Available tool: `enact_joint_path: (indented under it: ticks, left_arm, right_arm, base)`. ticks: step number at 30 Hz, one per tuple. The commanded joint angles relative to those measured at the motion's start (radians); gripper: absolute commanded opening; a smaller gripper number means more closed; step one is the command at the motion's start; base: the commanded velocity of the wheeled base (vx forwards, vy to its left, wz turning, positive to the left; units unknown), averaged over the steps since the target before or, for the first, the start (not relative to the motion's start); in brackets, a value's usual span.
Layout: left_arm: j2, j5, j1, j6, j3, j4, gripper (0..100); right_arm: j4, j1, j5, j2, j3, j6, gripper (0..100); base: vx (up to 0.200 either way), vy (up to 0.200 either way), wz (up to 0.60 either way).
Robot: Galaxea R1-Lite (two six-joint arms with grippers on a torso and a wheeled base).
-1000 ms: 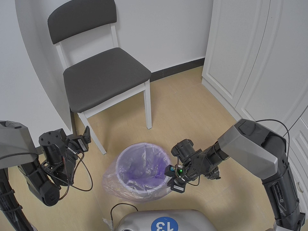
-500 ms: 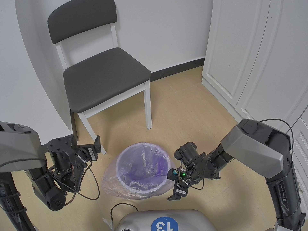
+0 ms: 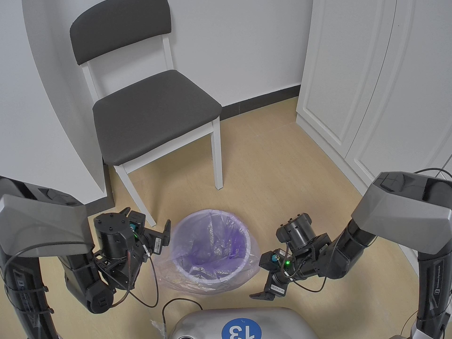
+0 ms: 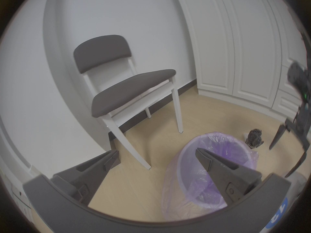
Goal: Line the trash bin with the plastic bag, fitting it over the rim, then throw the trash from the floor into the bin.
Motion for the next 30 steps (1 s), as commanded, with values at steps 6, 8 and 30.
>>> enact_joint_path:
  ticks: [6,8,30]
  left_arm:
    - [0.169,0.004,-0.041,0.123,-0.232,0.228,100]
    - [0.169,0.004,-0.041,0.123,-0.232,0.228,100]
    - [0.206,0.015,-0.088,0.126,-0.560,0.808,100]
  right_arm:
    - [-0.192,-0.170,0.008,-0.055,0.108,0.139,100]
    - [-0.192,-0.170,0.008,-0.055,0.108,0.139,100]
    - [0.143,-0.679,0.226,0.011,-0.343,0.315,100]
  base:
    - [0.000,0.000,0.00]
    - [0.000,0.000,0.00]
    - [0.000,0.000,0.00]
